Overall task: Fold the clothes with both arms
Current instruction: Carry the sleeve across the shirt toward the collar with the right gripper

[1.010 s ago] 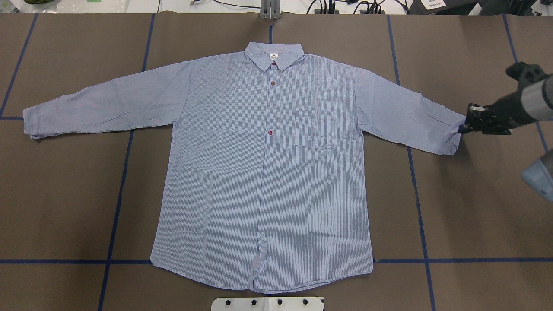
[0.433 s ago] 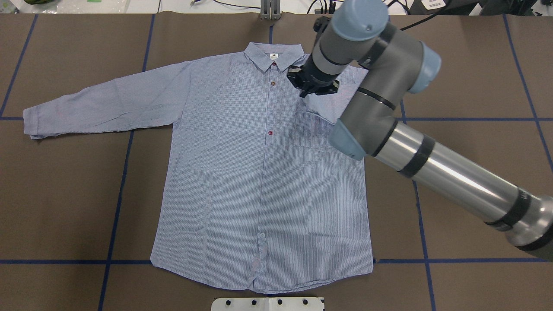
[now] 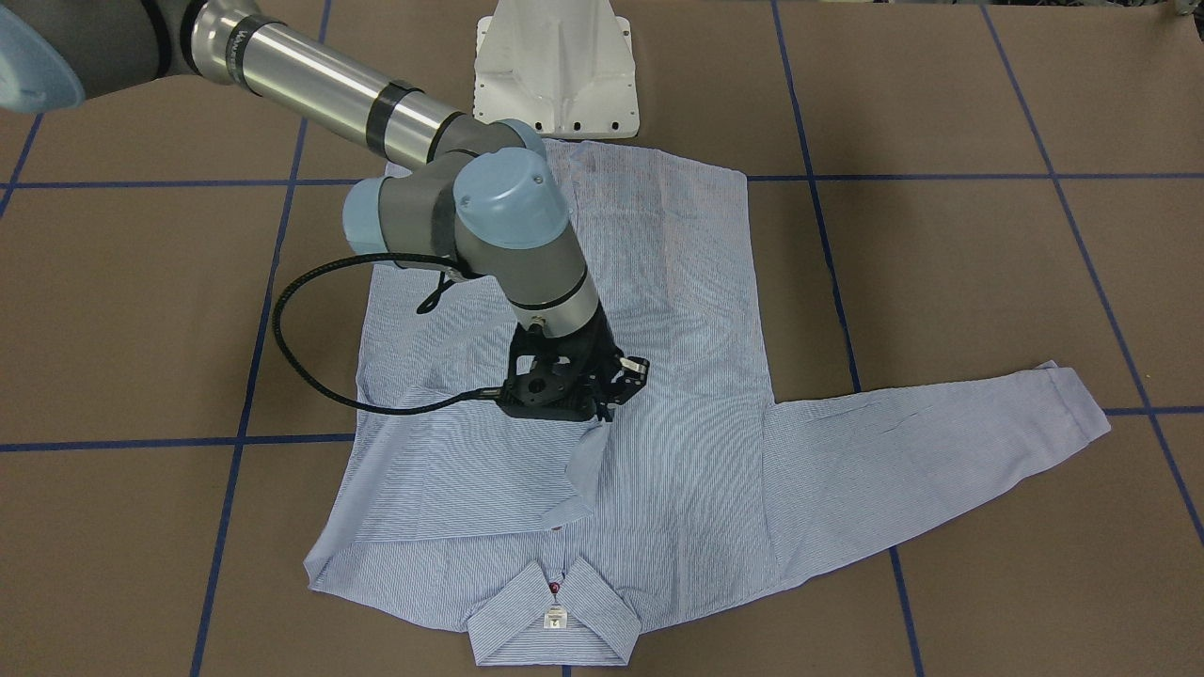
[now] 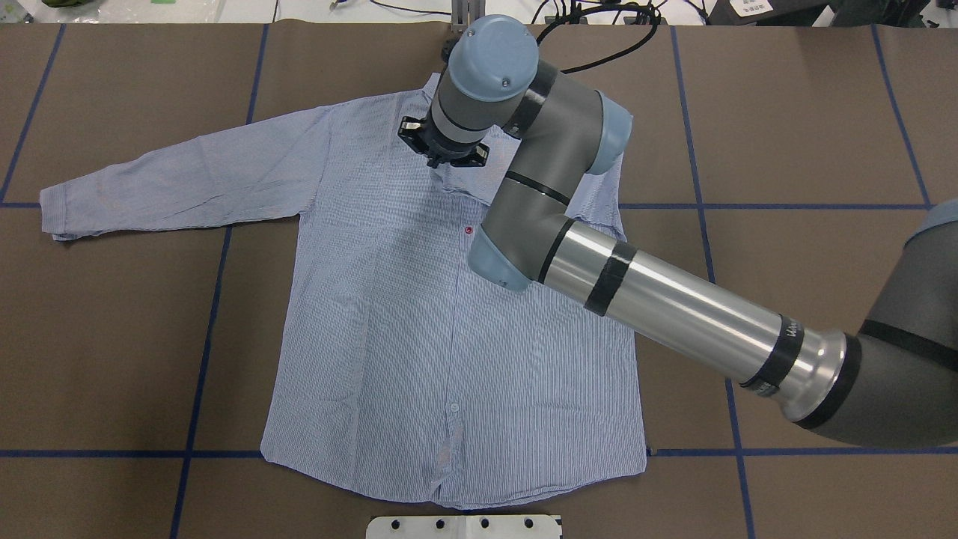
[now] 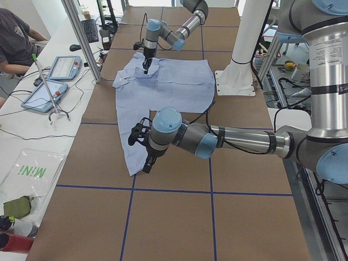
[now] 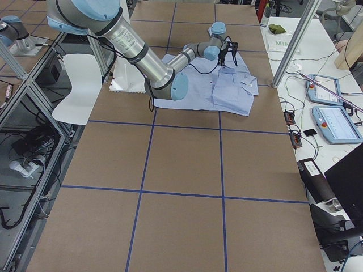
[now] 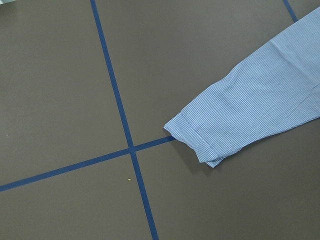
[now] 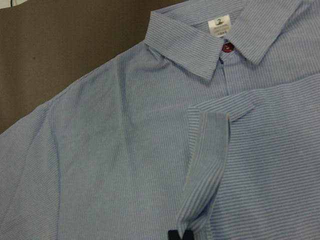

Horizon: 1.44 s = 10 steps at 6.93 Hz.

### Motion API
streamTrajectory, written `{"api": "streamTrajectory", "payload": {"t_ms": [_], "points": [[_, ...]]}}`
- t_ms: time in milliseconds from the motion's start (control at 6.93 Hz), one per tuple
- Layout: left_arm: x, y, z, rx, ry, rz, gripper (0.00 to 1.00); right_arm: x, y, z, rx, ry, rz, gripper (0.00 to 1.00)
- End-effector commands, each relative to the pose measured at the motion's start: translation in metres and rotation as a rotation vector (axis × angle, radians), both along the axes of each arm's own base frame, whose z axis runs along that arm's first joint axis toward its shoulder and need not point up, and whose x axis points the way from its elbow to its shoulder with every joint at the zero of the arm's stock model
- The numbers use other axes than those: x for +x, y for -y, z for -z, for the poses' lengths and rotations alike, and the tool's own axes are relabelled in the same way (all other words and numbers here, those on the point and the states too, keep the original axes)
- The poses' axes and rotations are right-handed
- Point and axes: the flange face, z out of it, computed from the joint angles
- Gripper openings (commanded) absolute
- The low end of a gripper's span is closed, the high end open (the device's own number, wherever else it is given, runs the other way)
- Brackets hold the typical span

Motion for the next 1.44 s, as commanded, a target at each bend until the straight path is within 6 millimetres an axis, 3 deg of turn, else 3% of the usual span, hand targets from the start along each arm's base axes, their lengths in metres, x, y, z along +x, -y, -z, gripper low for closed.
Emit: {"api": "streamTrajectory", "payload": {"t_ms": [0,289,577,722,866,1010,1299], "points": [[0.0,0.0,0.0,-0.001,0.001,0.001,1.0,-0.027,-0.006,0.026,0.02,-0.002,-0.02,0.0],[0.0,0.0,0.0,-0.002,0.0,0.002,1.0,-0.031,-0.009,0.028,0.022,-0.003,-0.018,0.02],[0.0,0.0,-0.001,-0.005,0.0,0.003,1.0,-0.035,-0.013,0.037,0.031,0.004,-0.017,0.23],[0.0,0.0,-0.001,-0.005,0.0,0.003,1.0,-0.033,-0.016,0.048,0.055,0.04,-0.018,0.23],[0.0,0.0,0.0,-0.003,0.0,0.003,1.0,-0.045,-0.029,0.049,0.079,0.054,-0.019,0.37],[0.0,0.0,-0.003,-0.007,0.001,0.001,1.0,-0.055,-0.036,0.044,0.1,0.034,-0.056,0.99],[0.003,0.001,-0.002,0.01,0.0,-0.008,1.0,-0.054,-0.036,0.051,0.051,0.059,-0.087,0.99]]}}
